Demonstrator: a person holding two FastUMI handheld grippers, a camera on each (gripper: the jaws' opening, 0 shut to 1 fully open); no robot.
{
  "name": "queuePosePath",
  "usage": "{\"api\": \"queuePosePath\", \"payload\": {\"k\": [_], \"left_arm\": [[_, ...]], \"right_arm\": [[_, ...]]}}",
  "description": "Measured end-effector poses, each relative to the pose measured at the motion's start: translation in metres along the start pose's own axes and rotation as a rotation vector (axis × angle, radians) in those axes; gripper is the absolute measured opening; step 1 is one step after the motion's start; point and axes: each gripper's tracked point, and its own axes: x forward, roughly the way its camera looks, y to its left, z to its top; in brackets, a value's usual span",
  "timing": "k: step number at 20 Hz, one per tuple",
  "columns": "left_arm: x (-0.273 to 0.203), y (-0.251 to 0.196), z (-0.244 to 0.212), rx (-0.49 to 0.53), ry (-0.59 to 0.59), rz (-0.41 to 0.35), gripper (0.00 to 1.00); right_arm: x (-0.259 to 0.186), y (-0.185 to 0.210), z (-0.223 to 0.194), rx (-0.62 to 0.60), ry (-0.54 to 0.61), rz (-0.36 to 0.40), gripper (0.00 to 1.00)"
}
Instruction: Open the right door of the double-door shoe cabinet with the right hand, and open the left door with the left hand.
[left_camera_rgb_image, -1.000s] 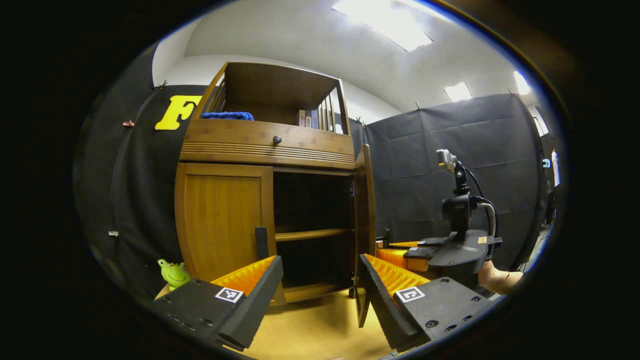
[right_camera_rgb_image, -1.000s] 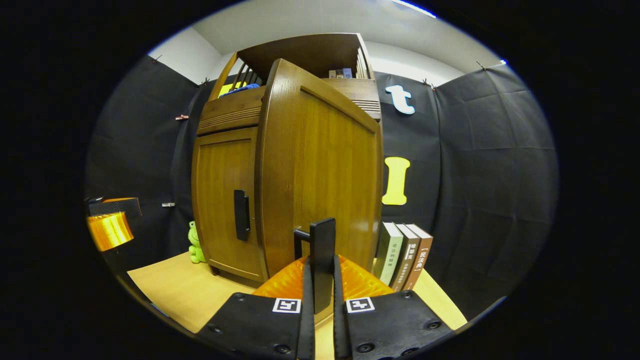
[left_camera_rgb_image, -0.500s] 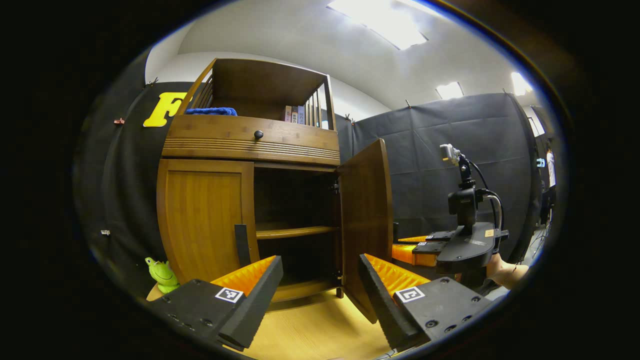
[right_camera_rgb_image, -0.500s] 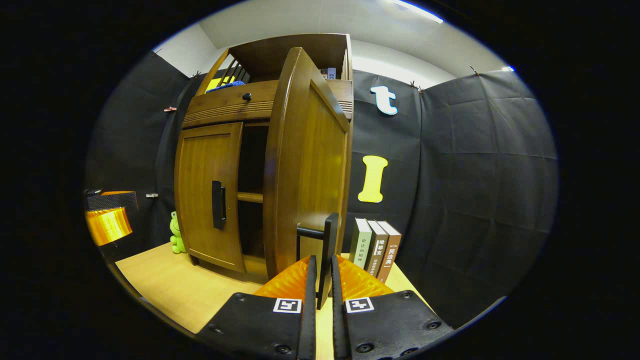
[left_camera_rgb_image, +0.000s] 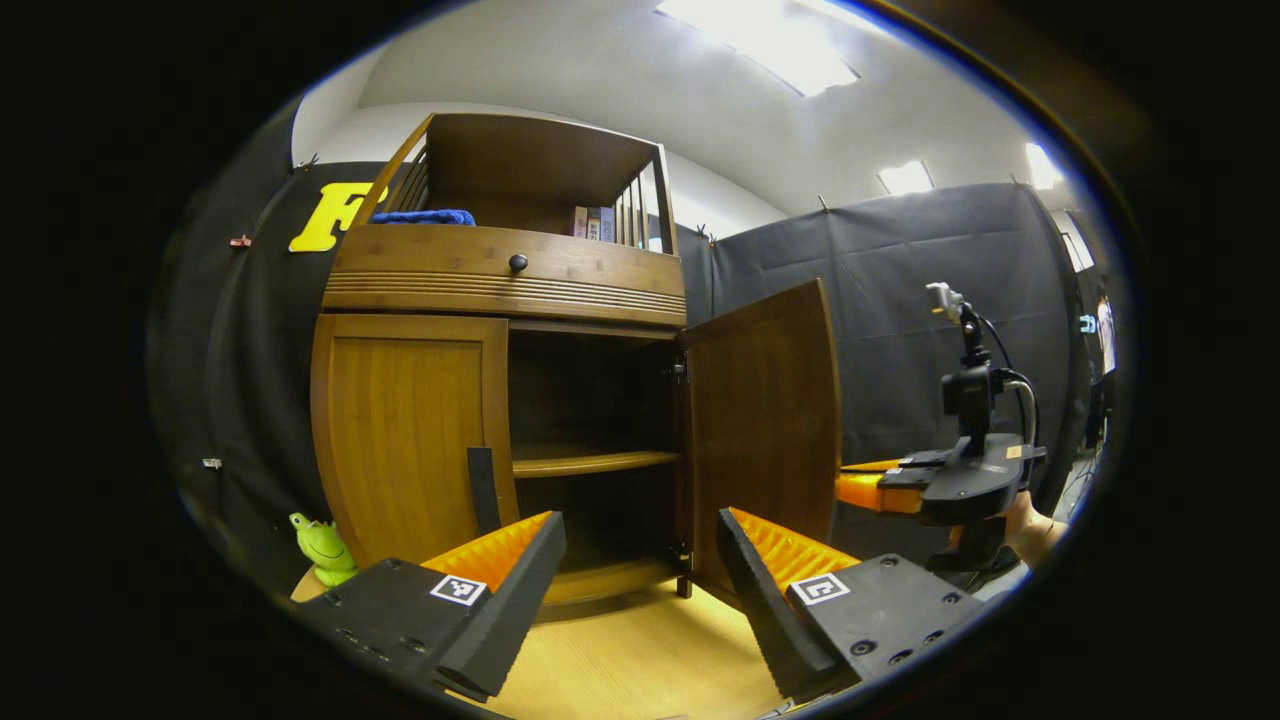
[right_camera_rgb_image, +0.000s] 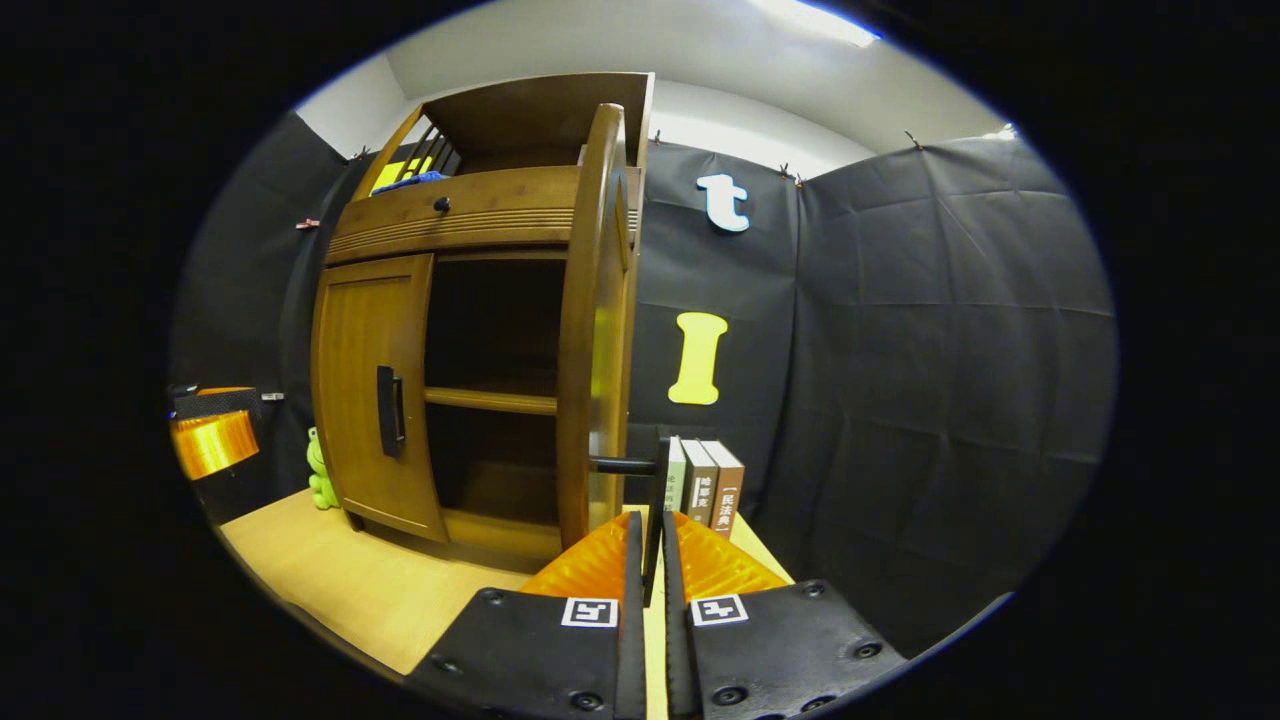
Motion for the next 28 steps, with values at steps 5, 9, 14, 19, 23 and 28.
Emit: {"api": "queuePosePath", "payload": {"k": [5,9,14,19,23,28], "left_arm": [[0.005,-0.001,-0.002,0.000,0.005,0.010,0.94],[0.010,0.003,-0.003,0.002,0.005,0.017,0.94],[0.028,0.044,-0.002,-0.009,-0.031,0.107,0.95],[0.062,0.092,0.008,-0.012,-0.115,0.203,0.95],[0.092,0.127,-0.012,0.014,-0.092,0.248,0.94],[0.142,0.157,-0.050,0.070,-0.044,0.308,0.94]], "right_arm": [[-0.008,-0.032,0.005,-0.018,-0.020,-0.066,0.06],[-0.027,-0.031,0.014,0.025,-0.047,-0.040,0.08],[-0.052,0.013,0.022,0.051,-0.067,0.070,0.08],[-0.070,0.062,0.033,0.070,-0.091,0.204,0.69],[-0.070,0.069,0.041,0.063,-0.114,0.214,0.92],[-0.056,0.074,0.037,0.086,-0.090,0.258,0.93]]}}
